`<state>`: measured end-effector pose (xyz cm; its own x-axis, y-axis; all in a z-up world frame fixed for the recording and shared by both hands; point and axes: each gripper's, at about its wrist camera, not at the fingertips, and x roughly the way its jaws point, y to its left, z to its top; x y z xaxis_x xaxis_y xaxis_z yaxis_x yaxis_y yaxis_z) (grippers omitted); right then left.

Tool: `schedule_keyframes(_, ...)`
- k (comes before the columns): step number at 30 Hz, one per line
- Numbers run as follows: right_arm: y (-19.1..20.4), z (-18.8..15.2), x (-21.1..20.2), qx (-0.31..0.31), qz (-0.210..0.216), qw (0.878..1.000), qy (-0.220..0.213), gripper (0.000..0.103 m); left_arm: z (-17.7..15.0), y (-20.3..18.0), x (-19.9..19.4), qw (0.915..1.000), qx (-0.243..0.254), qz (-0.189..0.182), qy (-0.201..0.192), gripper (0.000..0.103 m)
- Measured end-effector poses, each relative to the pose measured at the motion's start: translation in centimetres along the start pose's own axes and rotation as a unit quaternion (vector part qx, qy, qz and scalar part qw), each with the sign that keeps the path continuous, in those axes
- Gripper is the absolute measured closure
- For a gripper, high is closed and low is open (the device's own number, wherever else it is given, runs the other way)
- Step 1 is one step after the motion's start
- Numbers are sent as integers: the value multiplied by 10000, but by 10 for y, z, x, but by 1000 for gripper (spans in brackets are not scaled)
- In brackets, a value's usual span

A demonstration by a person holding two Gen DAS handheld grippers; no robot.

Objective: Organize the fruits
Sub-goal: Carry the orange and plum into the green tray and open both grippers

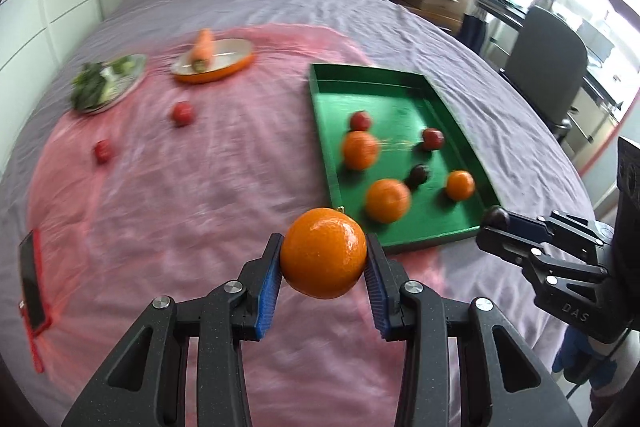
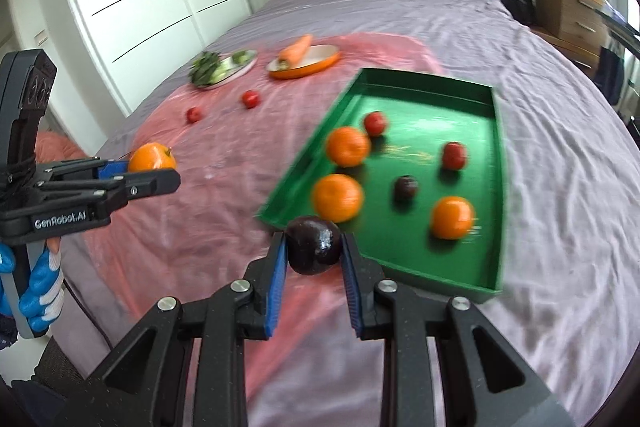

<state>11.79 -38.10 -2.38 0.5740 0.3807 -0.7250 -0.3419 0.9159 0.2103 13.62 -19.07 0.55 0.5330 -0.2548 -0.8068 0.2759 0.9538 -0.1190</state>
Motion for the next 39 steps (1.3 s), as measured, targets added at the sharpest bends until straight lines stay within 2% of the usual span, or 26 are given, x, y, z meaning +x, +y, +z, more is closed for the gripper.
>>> schedule_keyframes(9, -66, 18, 14, 258, -216, 9994, -32, 67, 50, -52, 58, 9985, 428, -287, 177, 69)
schedule_keyframes(19, -109, 46, 65, 284, -364, 9988, 181, 67, 85, -74, 128, 9956, 791, -291, 416, 69)
schedule_keyframes(26, -114, 42, 94, 60, -551, 9974, 470, 67, 91, -89, 155, 9914, 1198, -255, 457, 69)
schedule_keyframes(30, -115, 41, 97, 7, -576, 9972, 472, 66, 93, -97, 162, 9882, 1460, -191, 432, 69)
schedule_keyframes(39, -120, 43, 103, 188, -481, 9971, 551, 66, 104, -109, 186, 9837, 1684, -124, 624, 69)
